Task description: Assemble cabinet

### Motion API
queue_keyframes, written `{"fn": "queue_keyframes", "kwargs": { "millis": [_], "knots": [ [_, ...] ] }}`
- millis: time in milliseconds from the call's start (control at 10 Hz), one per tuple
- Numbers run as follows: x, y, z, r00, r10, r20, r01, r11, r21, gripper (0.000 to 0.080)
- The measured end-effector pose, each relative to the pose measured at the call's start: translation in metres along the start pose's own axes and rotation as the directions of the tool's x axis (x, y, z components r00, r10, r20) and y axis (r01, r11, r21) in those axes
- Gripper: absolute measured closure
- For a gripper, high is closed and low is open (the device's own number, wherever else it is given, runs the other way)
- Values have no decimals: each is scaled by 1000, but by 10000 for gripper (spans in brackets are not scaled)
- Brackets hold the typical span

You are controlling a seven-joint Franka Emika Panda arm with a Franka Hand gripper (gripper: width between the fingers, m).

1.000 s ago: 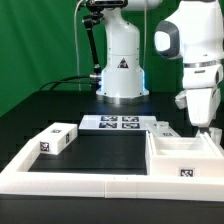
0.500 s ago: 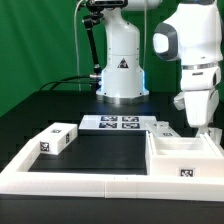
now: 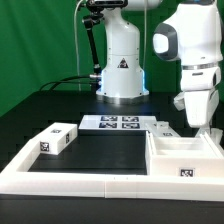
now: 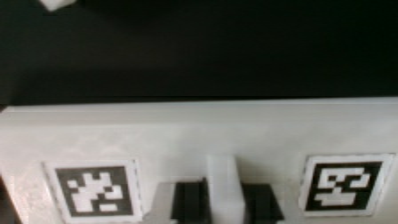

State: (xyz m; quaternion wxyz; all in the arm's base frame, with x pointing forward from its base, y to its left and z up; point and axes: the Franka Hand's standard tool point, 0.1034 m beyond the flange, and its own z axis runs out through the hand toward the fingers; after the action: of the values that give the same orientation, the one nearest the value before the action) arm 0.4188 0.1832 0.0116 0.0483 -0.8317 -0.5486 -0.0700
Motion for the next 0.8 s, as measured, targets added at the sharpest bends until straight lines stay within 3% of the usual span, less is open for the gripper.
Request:
{"fn": "queue_keyframes", "kwargs": {
  "millis": [300, 500, 800],
  "knots": [
    [-3, 2, -3, 999, -31, 12, 31, 999, 4, 732],
    [-9, 4, -21, 996, -82, 40, 82, 997, 1, 732],
    [-31, 14, -49, 980, -184, 77, 185, 983, -6, 732]
  ]
}}
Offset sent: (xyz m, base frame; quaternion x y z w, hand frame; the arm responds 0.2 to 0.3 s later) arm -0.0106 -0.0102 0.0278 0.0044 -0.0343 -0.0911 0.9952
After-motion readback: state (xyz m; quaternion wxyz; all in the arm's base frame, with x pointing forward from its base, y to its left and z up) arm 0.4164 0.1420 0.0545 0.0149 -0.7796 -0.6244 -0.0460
